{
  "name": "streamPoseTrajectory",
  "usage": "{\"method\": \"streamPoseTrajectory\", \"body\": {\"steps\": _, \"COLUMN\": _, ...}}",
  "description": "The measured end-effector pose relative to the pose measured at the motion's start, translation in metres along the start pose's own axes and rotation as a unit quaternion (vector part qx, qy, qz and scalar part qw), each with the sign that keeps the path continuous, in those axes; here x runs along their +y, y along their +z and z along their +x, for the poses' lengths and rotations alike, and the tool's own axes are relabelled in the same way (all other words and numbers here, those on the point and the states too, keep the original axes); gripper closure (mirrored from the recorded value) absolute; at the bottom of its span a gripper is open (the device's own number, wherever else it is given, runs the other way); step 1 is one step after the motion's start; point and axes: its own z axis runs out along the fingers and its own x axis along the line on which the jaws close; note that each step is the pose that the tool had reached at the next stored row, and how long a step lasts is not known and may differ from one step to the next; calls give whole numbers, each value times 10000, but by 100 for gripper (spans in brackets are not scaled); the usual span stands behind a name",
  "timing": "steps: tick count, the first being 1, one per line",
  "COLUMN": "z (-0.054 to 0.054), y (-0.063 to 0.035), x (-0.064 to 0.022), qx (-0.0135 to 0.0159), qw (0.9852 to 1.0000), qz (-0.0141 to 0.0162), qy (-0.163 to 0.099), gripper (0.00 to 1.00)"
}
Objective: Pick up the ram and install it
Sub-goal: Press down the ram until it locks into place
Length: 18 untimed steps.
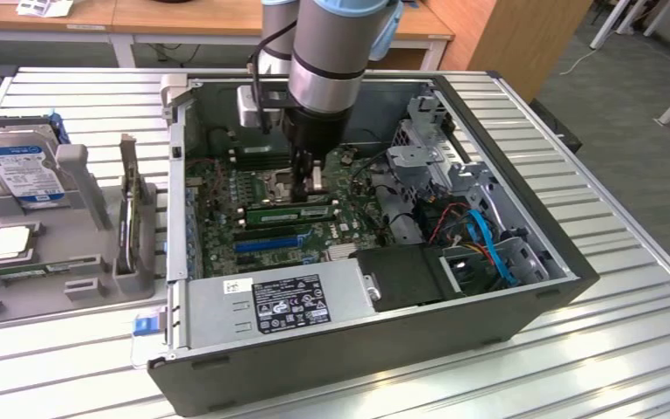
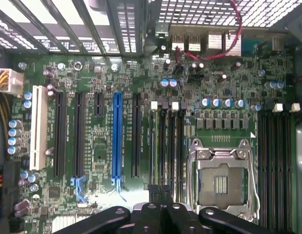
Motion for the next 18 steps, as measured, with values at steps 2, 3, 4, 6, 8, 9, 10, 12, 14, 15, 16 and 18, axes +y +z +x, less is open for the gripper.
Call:
{"method": "streamPoseTrajectory", "body": {"steps": 2, "z": 0, "y": 1, "x": 24, "qx": 0, "qw": 10000, "qz": 0, "qy": 0, "gripper": 90}}
{"method": "streamPoseTrajectory", "body": {"steps": 3, "z": 0, "y": 2, "x": 36, "qx": 0, "qw": 10000, "qz": 0, "qy": 0, "gripper": 90}}
{"method": "streamPoseTrajectory", "body": {"steps": 4, "z": 1, "y": 3, "x": 48, "qx": 0, "qw": 10000, "qz": 0, "qy": 0, "gripper": 90}}
{"method": "streamPoseTrajectory", "body": {"steps": 6, "z": 1, "y": 4, "x": 69, "qx": 0, "qw": 10000, "qz": 0, "qy": 0, "gripper": 90}}
{"method": "streamPoseTrajectory", "body": {"steps": 8, "z": 1, "y": 5, "x": 90, "qx": 0, "qw": 10000, "qz": 0, "qy": 1, "gripper": 90}}
{"method": "streamPoseTrajectory", "body": {"steps": 9, "z": 1, "y": 6, "x": 99, "qx": 0, "qw": 10000, "qz": 0, "qy": 0, "gripper": 90}}
{"method": "streamPoseTrajectory", "body": {"steps": 10, "z": 1, "y": 6, "x": 109, "qx": 0, "qw": 10000, "qz": 0, "qy": 0, "gripper": 90}}
{"method": "streamPoseTrajectory", "body": {"steps": 12, "z": 2, "y": 7, "x": 128, "qx": 0, "qw": 10000, "qz": 0, "qy": 0, "gripper": 90}}
{"method": "streamPoseTrajectory", "body": {"steps": 14, "z": 2, "y": 8, "x": 146, "qx": 0, "qw": 10000, "qz": 0, "qy": 0, "gripper": 90}}
{"method": "streamPoseTrajectory", "body": {"steps": 15, "z": 2, "y": 9, "x": 156, "qx": 0, "qw": 10000, "qz": 0, "qy": 0, "gripper": 90}}
{"method": "streamPoseTrajectory", "body": {"steps": 16, "z": 2, "y": 9, "x": 165, "qx": 0, "qw": 10000, "qz": 0, "qy": 0, "gripper": 90}}
{"method": "streamPoseTrajectory", "body": {"steps": 18, "z": 2, "y": 10, "x": 181, "qx": 0, "qw": 10000, "qz": 0, "qy": 0, "gripper": 90}}
